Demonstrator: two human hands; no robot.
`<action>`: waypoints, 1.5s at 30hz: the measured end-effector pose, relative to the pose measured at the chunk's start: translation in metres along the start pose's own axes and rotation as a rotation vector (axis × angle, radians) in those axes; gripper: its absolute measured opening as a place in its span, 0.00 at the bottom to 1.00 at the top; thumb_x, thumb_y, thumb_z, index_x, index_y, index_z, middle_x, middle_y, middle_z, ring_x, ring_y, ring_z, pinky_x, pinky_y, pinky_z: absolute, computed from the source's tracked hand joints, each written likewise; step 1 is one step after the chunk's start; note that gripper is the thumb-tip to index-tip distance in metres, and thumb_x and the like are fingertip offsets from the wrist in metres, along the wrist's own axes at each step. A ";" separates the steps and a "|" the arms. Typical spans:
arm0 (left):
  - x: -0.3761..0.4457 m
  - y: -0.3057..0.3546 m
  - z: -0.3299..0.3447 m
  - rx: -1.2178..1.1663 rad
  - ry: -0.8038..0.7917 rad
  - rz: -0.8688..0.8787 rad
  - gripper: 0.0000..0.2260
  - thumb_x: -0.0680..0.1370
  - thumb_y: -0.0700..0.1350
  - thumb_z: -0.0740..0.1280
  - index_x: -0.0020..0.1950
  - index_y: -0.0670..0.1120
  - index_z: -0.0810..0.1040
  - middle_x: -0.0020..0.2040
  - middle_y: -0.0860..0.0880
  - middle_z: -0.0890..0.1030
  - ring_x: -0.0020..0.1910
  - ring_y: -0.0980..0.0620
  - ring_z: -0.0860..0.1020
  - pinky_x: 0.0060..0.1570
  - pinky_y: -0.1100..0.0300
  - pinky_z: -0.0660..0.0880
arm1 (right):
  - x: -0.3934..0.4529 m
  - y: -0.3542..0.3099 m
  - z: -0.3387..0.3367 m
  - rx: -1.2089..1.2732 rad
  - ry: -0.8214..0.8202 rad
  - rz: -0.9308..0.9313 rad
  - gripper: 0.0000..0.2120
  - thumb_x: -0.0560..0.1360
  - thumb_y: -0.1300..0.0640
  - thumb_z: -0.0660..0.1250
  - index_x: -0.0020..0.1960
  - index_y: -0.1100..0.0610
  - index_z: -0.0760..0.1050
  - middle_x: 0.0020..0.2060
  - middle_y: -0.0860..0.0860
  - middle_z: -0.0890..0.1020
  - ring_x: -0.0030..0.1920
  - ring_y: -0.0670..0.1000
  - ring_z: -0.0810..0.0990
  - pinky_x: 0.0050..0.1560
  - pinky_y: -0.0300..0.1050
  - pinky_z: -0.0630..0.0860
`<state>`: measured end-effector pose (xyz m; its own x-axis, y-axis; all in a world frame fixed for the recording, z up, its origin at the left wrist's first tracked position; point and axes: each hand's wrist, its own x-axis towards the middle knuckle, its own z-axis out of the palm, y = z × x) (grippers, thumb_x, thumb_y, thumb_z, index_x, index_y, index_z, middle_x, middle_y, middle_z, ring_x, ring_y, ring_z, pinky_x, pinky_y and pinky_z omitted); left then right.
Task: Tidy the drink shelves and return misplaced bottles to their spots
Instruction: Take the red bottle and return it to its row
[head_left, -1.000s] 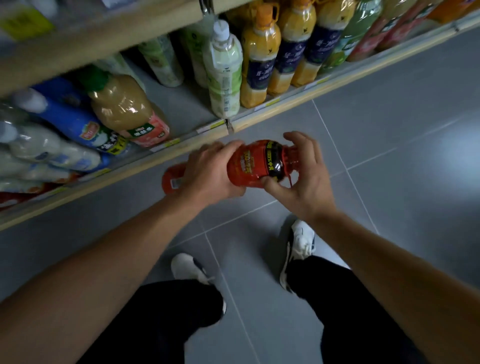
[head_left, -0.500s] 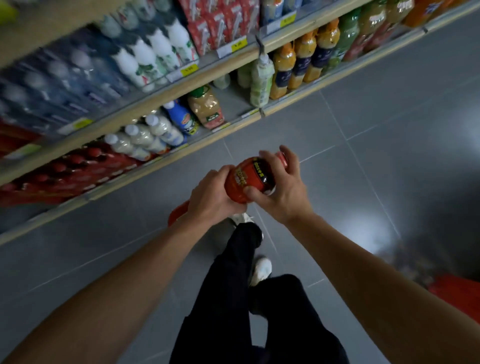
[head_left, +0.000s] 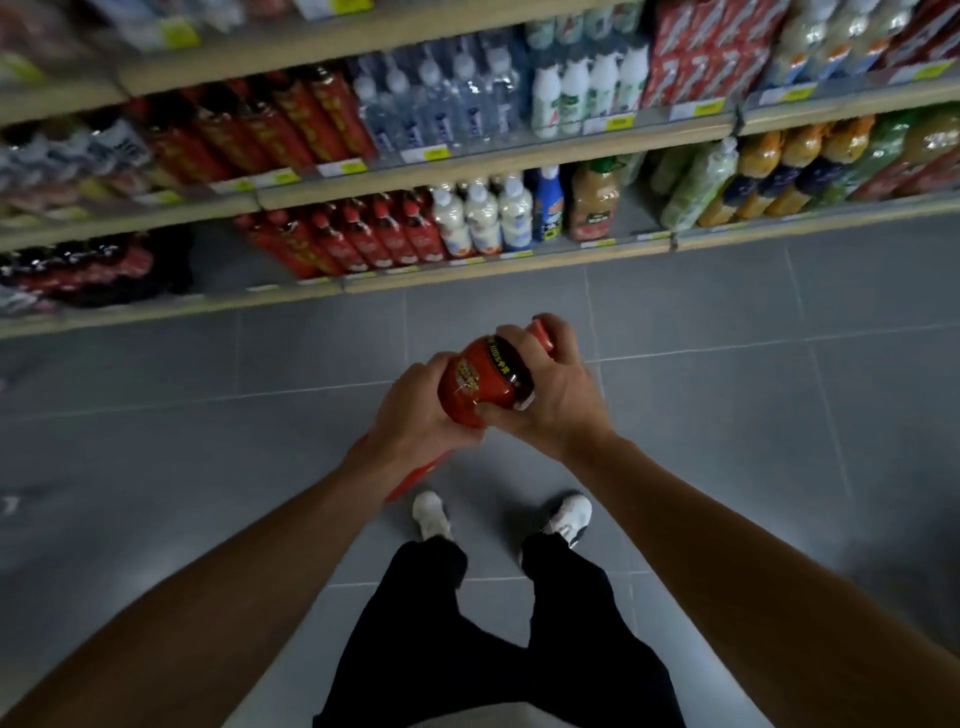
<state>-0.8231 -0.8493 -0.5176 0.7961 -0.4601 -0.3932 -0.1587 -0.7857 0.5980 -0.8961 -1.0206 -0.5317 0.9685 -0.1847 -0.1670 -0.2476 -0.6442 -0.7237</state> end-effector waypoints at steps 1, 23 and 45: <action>-0.012 -0.015 -0.010 -0.023 0.030 -0.005 0.35 0.60 0.50 0.82 0.65 0.51 0.74 0.49 0.55 0.81 0.47 0.54 0.81 0.46 0.61 0.77 | 0.000 -0.017 0.012 -0.004 -0.004 -0.044 0.41 0.63 0.40 0.78 0.70 0.40 0.62 0.71 0.50 0.57 0.64 0.62 0.73 0.60 0.57 0.78; -0.084 -0.392 -0.319 -0.103 0.309 -0.059 0.39 0.56 0.60 0.75 0.66 0.57 0.72 0.51 0.51 0.79 0.48 0.52 0.79 0.49 0.55 0.78 | 0.117 -0.396 0.309 -0.146 0.019 -0.279 0.40 0.62 0.40 0.76 0.70 0.40 0.63 0.73 0.51 0.59 0.67 0.61 0.70 0.58 0.59 0.79; 0.211 -0.545 -0.453 0.003 -0.037 0.250 0.40 0.60 0.51 0.82 0.69 0.49 0.71 0.57 0.48 0.77 0.53 0.53 0.76 0.50 0.65 0.70 | 0.367 -0.429 0.450 -0.122 0.264 0.087 0.43 0.66 0.42 0.76 0.74 0.39 0.57 0.75 0.50 0.53 0.71 0.62 0.67 0.56 0.62 0.80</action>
<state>-0.3038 -0.3305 -0.6100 0.7099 -0.6550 -0.2591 -0.3495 -0.6469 0.6778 -0.4226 -0.4781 -0.5834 0.9074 -0.4189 -0.0334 -0.3459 -0.6994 -0.6255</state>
